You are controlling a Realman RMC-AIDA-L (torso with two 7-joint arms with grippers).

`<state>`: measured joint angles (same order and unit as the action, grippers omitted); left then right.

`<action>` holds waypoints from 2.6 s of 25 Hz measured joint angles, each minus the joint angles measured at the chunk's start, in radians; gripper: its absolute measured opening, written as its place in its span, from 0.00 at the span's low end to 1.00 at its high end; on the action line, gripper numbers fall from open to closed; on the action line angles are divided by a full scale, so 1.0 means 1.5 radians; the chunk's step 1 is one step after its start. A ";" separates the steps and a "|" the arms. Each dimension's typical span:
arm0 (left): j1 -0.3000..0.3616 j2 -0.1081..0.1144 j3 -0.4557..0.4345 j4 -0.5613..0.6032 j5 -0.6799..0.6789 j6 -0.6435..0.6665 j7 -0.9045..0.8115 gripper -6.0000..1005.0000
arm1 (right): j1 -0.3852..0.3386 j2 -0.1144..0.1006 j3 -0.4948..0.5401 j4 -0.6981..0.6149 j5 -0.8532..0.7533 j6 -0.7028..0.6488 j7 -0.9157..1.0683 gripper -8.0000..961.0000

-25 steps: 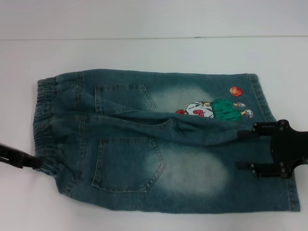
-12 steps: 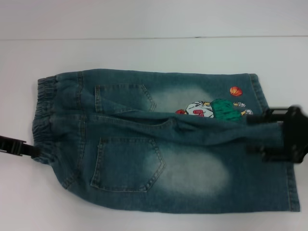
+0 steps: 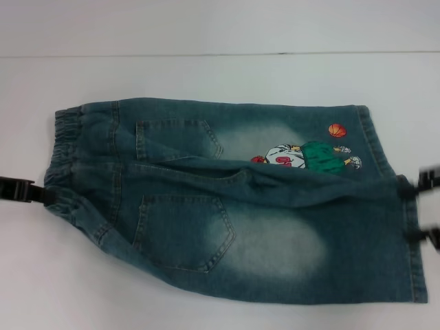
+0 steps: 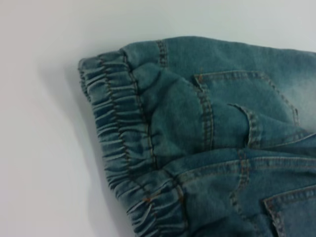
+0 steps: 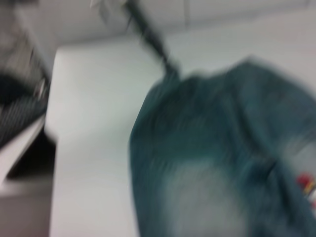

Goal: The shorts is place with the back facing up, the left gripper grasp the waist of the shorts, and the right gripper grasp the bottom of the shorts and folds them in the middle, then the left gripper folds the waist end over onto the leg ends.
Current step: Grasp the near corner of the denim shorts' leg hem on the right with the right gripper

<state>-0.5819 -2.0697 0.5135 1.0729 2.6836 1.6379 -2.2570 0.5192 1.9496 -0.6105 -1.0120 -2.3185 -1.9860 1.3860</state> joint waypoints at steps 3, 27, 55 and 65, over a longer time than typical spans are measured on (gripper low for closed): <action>-0.002 0.000 0.000 0.001 -0.006 0.000 -0.003 0.03 | 0.010 0.004 -0.031 -0.006 -0.086 0.003 -0.027 0.73; -0.008 0.006 0.004 -0.008 -0.008 -0.003 -0.020 0.03 | 0.131 0.028 -0.177 0.068 -0.353 0.002 0.076 0.73; -0.022 0.005 0.007 -0.009 -0.007 0.003 -0.028 0.04 | 0.149 0.050 -0.270 0.063 -0.408 0.018 0.167 0.73; -0.024 0.004 0.008 -0.009 -0.007 0.003 -0.028 0.04 | 0.153 0.057 -0.307 0.065 -0.408 0.035 0.190 0.73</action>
<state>-0.6181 -2.0632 0.5262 1.0600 2.6736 1.6429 -2.2992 0.7494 2.0345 -1.0704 -0.9150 -2.9299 -1.9332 1.6708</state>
